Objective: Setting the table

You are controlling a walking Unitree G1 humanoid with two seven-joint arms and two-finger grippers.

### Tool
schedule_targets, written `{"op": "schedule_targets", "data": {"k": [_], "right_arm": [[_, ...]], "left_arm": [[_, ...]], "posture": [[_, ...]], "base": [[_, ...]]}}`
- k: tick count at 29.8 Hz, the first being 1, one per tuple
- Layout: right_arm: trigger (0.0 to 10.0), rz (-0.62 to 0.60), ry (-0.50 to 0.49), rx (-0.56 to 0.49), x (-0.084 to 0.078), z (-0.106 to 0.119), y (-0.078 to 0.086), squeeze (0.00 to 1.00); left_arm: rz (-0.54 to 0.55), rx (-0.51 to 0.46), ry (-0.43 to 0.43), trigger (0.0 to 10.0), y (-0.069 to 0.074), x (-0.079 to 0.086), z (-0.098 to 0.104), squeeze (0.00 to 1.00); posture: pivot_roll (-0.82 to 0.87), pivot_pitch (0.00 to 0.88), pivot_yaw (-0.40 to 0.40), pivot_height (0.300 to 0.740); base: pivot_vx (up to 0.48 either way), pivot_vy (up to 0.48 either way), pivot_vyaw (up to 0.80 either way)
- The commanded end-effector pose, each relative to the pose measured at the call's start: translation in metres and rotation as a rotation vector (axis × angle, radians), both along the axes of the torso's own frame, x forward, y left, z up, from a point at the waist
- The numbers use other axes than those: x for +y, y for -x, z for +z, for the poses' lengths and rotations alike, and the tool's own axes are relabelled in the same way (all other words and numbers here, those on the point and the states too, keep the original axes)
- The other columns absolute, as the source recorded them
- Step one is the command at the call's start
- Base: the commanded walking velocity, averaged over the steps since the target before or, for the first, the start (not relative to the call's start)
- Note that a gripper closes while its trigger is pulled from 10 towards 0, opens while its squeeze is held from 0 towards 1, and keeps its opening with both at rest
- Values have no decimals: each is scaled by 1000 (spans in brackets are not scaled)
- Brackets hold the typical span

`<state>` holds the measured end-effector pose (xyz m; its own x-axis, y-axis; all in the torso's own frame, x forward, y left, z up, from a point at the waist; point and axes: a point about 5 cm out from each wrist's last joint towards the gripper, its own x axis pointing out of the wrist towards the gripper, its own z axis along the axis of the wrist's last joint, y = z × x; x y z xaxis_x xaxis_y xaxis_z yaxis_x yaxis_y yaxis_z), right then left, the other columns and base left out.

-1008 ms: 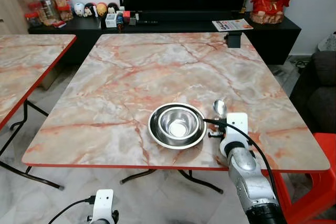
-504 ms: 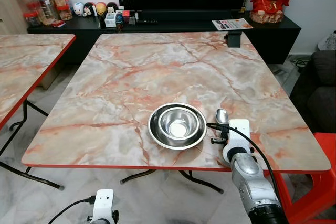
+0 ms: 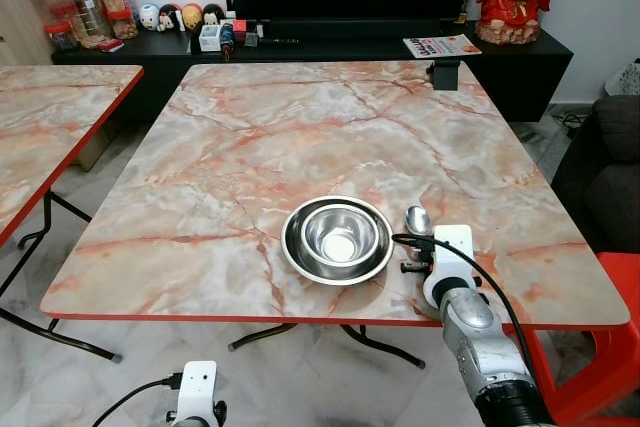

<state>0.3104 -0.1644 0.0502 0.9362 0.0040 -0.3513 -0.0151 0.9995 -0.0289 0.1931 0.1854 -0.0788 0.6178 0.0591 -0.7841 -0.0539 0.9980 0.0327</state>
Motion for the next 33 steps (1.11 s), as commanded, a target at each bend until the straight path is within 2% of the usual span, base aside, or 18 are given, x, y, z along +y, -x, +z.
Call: {"op": "schedule_targets", "data": {"k": [1,5,6,8,9,10,15,16,28,29,30,31,33], "right_arm": [[10000,7,-4,-15,0,4,-4,0],[10000,8,-7,-15,1,4,-5,12],[10000,9,-9,-16,2,4,-6,522],[10000,11,-9,-17,3,4,-6,804],[10000,12,-9,-18,3,3,-6,804],[10000,12,-10,-19,3,3,-6,890],[10000,10,-11,-19,3,3,-7,894],[10000,10,-12,-20,3,3,-7,1000],[10000,10,-14,-31,7,5,-9,1000],[10000,9,-13,-37,8,6,-9,392],[10000,4,-9,-50,8,8,-10,0],[10000,0,-7,-59,8,9,-10,0],[10000,-17,-47,-153,9,23,-13,0]], "left_arm": [[-3,11,-5,10000,0,2,0,0],[-2,11,-7,10000,0,2,0,0],[-2,11,-7,10000,-1,2,0,0],[-2,10,-8,10000,-1,3,0,0],[-2,10,-8,10000,-1,3,0,0],[-1,10,-8,10000,-1,3,0,0],[-2,10,-9,10000,-1,3,1,0],[-2,9,-9,10000,-1,3,1,0],[-3,6,-12,10000,-3,3,2,0],[-4,5,-12,10000,-3,3,2,0],[-4,5,-11,10000,-3,3,2,0],[-4,5,-11,10000,-3,3,2,0],[-3,4,-10,10000,-4,4,2,0]], "posture": [[-103,0,23,740],[-102,0,22,740],[-102,0,22,740],[-99,0,22,740],[-99,0,22,740],[-100,0,23,740],[-99,0,23,740],[-100,0,23,740],[-98,0,26,740],[-97,0,26,740],[-96,0,26,740],[-96,0,26,740],[-97,0,26,740]], "base": [[0,0,0],[0,0,0],[0,0,0],[0,0,0],[0,0,0],[0,0,0],[0,0,0],[0,0,0],[0,0,0],[0,0,0],[0,0,0],[0,0,0],[0,0,0]]}}
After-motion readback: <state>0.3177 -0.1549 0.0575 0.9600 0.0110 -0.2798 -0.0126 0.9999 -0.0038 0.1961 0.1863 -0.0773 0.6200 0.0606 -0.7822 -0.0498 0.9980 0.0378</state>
